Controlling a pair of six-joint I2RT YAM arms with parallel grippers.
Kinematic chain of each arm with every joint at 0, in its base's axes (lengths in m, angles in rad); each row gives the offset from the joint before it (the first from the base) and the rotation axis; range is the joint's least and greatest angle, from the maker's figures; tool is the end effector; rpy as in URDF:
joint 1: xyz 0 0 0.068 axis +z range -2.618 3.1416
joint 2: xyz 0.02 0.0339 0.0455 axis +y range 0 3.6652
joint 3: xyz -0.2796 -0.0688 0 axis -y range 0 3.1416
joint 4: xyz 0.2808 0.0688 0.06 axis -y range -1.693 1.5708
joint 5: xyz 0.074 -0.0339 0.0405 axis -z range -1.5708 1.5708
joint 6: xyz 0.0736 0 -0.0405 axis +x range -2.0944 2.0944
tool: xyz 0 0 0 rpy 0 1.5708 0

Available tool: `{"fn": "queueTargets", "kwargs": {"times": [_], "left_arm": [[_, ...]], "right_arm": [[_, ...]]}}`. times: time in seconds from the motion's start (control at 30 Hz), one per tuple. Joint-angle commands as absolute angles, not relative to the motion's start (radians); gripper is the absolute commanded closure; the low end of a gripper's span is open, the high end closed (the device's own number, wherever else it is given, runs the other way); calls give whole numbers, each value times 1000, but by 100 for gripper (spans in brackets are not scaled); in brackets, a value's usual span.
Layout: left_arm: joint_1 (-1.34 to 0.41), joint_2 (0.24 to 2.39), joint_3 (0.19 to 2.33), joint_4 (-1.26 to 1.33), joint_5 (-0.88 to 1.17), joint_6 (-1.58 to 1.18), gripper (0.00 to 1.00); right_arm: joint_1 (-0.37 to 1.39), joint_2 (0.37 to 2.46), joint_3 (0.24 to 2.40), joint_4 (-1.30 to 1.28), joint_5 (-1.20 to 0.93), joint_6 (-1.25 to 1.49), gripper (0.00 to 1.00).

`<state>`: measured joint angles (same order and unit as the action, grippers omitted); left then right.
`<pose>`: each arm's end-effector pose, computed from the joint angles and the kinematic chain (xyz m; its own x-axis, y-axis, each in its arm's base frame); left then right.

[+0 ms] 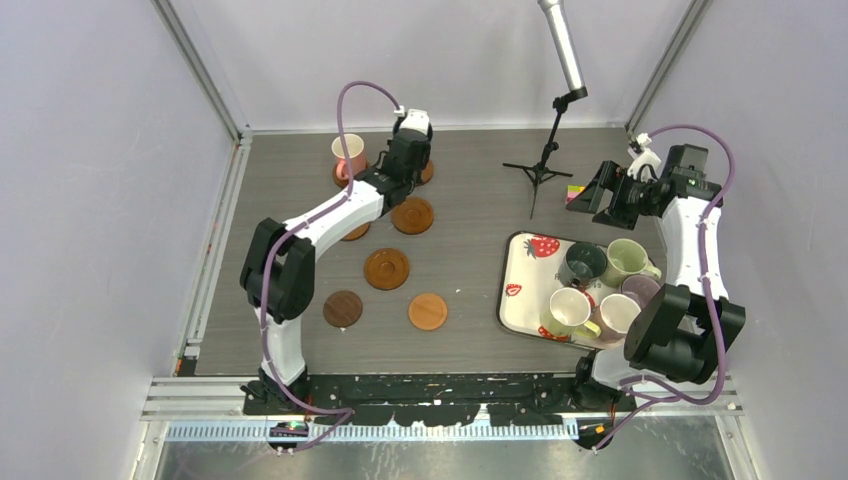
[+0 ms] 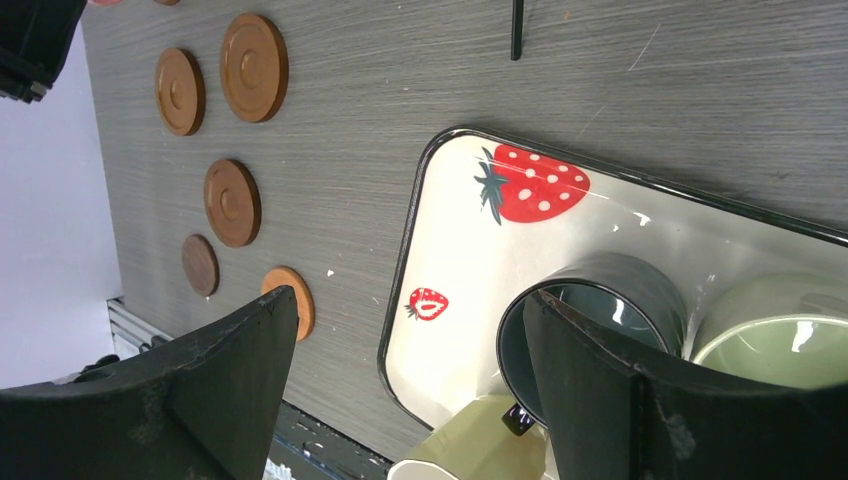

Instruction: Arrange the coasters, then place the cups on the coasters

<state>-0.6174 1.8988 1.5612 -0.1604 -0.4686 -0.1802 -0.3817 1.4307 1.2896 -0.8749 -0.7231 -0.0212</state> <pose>0.4413 -0.2725 0.2751 -0.4178 0.1005 -0.9030 0.1200 0.9913 0.0548 0.3295 -0.0798 0.3005 -0.7877 0.2991 -0.5386 -0.0609 0.8322 0.5512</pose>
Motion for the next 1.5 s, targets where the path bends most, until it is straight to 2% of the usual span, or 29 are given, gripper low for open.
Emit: {"fn": "queueTargets", "kwargs": {"times": [0.0,0.27,0.7,1.47], "left_arm": [[-578,1929,1598,50,-474,-205,100],[-499,2045,1665,33,-395,-314,100],[-480,2185,1785,-25,-406,-342,100],[-477,2296,1921,-165,-405,-444,100]], "right_arm": [[-385,1440,1281,-824,-749,-4,13],[-385,1447,1264,-802,-764,0,13],[-384,1436,1237,-745,-773,29,13],[-384,1450,1230,-737,-771,27,12]]}}
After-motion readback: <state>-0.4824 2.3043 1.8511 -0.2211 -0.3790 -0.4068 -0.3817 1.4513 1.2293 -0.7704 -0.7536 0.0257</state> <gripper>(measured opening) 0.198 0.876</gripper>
